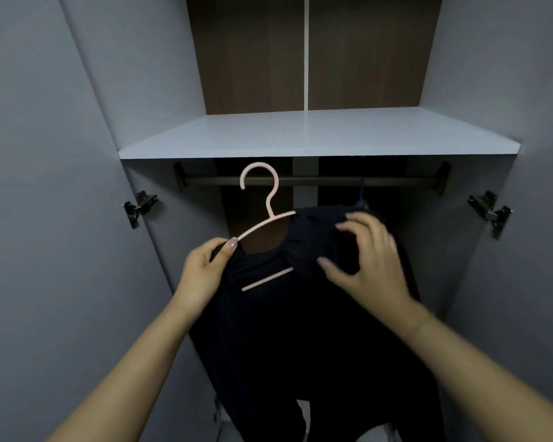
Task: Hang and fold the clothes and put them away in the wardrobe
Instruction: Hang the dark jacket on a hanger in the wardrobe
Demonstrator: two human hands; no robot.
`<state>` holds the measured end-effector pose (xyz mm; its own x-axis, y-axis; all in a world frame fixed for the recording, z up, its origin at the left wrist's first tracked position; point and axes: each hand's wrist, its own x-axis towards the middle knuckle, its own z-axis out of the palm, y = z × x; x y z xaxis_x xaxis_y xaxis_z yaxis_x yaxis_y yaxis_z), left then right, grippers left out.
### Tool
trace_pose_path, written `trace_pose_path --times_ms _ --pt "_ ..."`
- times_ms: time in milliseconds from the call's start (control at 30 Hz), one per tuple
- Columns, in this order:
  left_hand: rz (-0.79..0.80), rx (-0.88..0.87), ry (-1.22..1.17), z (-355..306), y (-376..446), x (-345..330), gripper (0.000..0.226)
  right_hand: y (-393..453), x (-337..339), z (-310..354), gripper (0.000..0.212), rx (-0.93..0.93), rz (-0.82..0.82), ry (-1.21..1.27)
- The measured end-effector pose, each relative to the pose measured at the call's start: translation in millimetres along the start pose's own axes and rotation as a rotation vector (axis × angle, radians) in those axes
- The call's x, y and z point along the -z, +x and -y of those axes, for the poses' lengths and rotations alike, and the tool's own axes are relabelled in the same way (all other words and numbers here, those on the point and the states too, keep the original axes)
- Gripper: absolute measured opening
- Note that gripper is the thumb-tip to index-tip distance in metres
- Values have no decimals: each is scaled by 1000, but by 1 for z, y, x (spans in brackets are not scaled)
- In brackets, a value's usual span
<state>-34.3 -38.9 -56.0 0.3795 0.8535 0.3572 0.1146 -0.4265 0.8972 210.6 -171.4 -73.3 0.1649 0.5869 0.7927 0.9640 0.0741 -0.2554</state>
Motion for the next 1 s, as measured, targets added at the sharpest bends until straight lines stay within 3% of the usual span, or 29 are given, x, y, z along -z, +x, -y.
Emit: trace_pose_path --times_ms 133,233,300,433,600,667,733,800,933,1000 --pt "1 -31 -21 -19 5 -9 21 -31 -39 23 77 -285 17 61" --pt "16 -70 5 -28 7 -8 22 -18 -51 25 32 -345 -83 177" --pt "14 -88 34 -29 8 0 21 -3 -45 19 15 -395 -110 304" --pt "150 -21 135 -23 14 30 22 40 -15 18 13 -600 -76 880" --pt "286 9 147 -14 11 42 21 91 30 14 25 -764 137 1493" --pt "286 -24 86 -18 9 44 24 95 27 13 26 -757 222 1289" --pt "285 -52 79 -23 11 49 25 90 21 8 32 -633 384 700" --pt "278 -62 83 -26 15 56 24 84 17 0 35 -546 519 388" --pt "210 -96 120 -30 28 64 24 71 20 3 14 -514 418 472" --pt "175 -141 183 -36 37 65 24 72 25 16 32 -335 376 400"
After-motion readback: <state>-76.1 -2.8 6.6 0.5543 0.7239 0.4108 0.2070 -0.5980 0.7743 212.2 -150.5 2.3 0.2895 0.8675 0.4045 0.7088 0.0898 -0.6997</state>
